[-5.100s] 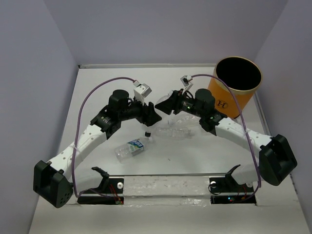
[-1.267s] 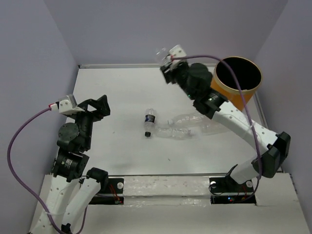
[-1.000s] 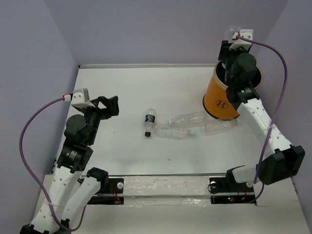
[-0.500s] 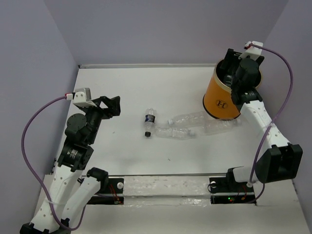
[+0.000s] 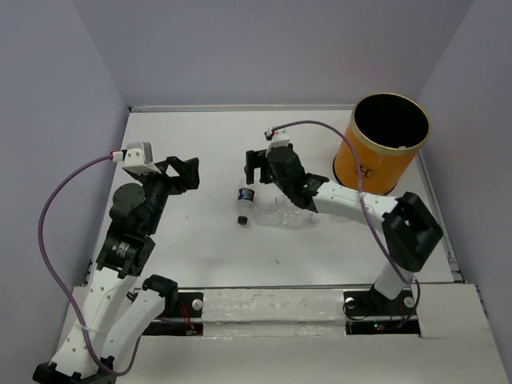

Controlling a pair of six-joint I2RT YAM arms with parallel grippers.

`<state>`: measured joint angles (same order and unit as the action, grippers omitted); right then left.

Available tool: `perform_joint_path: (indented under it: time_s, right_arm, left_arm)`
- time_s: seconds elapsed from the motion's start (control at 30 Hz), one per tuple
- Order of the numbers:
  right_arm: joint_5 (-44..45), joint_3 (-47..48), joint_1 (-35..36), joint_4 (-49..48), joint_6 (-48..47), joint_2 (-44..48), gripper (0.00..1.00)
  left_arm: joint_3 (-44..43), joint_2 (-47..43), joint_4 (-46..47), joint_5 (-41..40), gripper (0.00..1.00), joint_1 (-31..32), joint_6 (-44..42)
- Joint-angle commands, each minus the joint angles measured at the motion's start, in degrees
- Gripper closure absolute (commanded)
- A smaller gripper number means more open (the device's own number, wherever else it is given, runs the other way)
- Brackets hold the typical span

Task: Put the plastic bottles in the bin

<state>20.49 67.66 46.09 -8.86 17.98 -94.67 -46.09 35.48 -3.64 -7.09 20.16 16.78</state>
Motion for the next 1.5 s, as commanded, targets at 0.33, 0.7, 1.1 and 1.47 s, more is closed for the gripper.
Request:
perform_joint_path:
  time_s: [0.33,0.7,1.1,1.47]
  right_arm:
    - [-6.3,9.4,1.4,3.2,16.1,-17.1,0.05]
    - [-7.5,12.5,3.0,4.6,18.8,-22.8,0.07]
    - [-8.7,19.4,4.1,2.1,16.0,-19.9,0.52]
    - [1.9,13.2,-14.0,-1.9,-1.5,10.5,0.61]
  left_arm:
    - [-0.5,-1.4,2.5,0.9,0.01,0.0,-0.4]
    - [-0.6,-1.5,2.4,0.9,0.01,0.1,-0.5]
    - [-0.5,-1.1,2.5,1.0,0.01,0.1,-0.3]
    - [-0.2,-0.2,3.2,4.4,0.01,0.8,-0.5]
